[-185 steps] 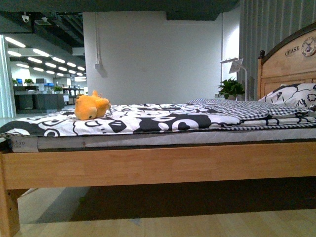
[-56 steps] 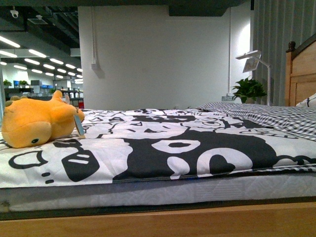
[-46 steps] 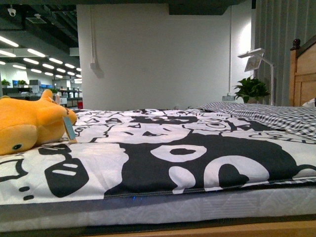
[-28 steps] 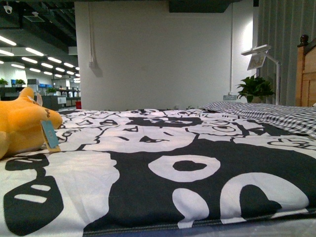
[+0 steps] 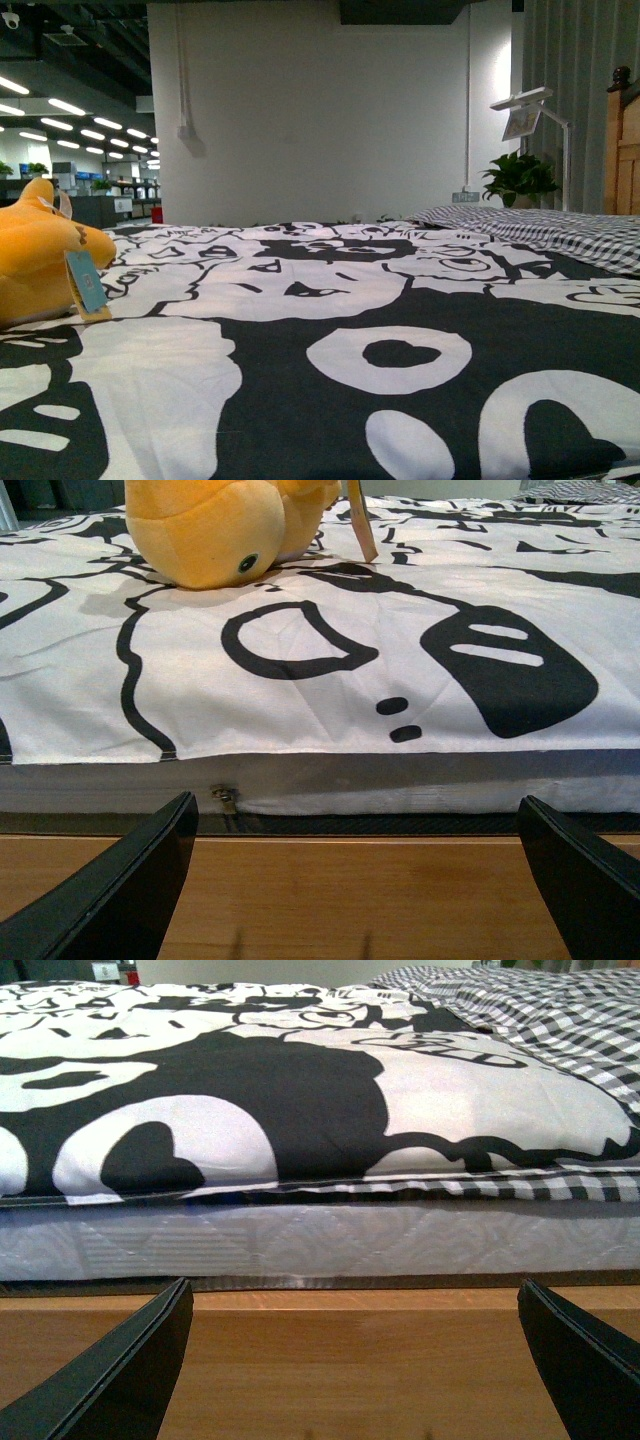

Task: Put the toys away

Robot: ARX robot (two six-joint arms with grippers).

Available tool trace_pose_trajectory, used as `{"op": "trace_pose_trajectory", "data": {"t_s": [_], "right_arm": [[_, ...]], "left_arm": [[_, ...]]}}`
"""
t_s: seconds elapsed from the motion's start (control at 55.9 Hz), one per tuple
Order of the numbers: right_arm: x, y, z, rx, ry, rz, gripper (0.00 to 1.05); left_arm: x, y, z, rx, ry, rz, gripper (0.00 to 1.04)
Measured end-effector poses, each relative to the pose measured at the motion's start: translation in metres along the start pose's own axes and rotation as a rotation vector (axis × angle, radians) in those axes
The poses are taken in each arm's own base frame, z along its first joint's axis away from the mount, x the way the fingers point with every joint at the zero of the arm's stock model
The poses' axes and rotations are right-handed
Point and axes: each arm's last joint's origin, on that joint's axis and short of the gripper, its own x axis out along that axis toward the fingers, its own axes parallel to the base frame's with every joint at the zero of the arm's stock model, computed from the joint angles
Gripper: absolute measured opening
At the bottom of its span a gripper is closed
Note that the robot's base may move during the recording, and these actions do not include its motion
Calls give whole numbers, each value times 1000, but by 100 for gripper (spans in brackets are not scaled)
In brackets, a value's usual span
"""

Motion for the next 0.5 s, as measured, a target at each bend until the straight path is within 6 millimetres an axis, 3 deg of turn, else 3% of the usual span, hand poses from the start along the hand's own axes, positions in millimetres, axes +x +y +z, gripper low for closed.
{"op": "trace_pose_trajectory", "data": {"t_s": [0.501], "right_arm": [[0, 0, 0, 0, 2, 3, 98]], "left_arm": [[0, 0, 0, 0, 1, 2, 98]]}}
